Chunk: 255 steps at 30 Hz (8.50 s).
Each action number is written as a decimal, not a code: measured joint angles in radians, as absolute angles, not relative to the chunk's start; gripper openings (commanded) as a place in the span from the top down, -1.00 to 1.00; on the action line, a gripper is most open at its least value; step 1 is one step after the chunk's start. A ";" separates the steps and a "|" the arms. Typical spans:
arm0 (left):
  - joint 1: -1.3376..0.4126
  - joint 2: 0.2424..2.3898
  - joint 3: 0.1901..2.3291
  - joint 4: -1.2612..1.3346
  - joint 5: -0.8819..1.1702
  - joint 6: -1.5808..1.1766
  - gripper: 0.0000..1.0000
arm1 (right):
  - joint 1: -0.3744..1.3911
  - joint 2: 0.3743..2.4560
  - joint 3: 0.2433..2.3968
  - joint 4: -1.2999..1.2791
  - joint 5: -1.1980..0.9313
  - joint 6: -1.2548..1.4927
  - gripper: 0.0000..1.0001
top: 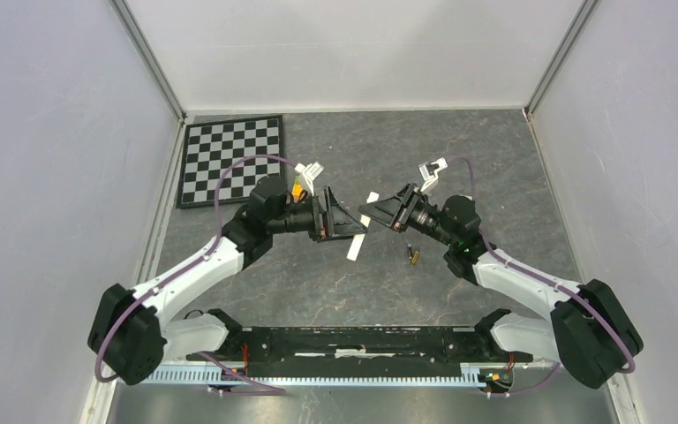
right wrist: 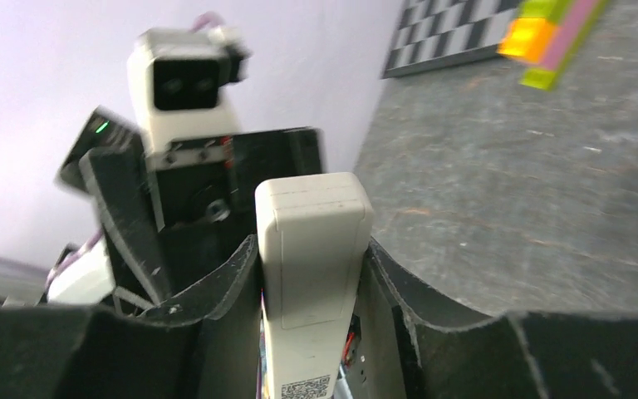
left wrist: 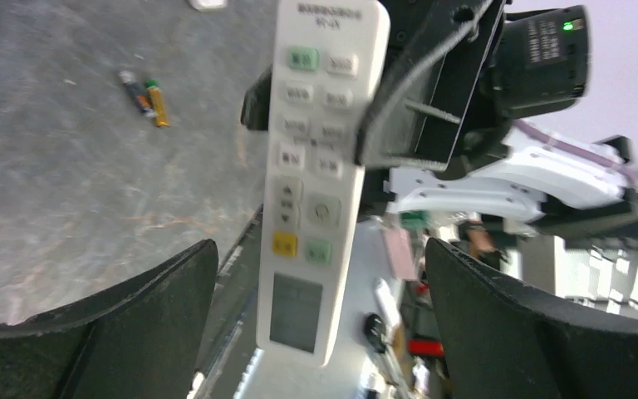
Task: Load the batteries into the remote control
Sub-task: Adjust the remote control, then remove the battery cover from the remote control, then place the battery cover at the center of the board, then adjust the remote control.
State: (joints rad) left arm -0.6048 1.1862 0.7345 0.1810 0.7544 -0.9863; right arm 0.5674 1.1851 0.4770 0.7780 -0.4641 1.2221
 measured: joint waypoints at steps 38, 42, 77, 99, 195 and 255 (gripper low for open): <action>-0.924 1.276 0.836 -0.189 0.056 -0.392 0.96 | 0.575 1.210 0.555 0.278 -0.252 1.076 -0.69; -0.913 1.235 0.838 -0.224 0.115 -0.358 0.96 | 0.453 1.087 0.466 0.424 -0.390 0.935 -0.72; -0.905 1.123 0.957 -0.485 0.546 -0.158 0.96 | 0.519 1.055 0.569 0.197 -1.169 0.075 0.30; -0.901 1.035 0.972 -0.447 0.347 -0.264 -0.99 | 0.550 1.021 0.515 0.566 -1.039 0.444 1.00; -0.797 0.961 0.752 0.148 -0.006 -0.877 0.96 | 0.667 1.008 0.236 0.962 -0.216 1.320 0.25; -0.781 0.954 0.762 -0.185 0.241 -0.444 0.96 | 0.665 0.919 0.350 0.396 -0.500 0.526 -0.83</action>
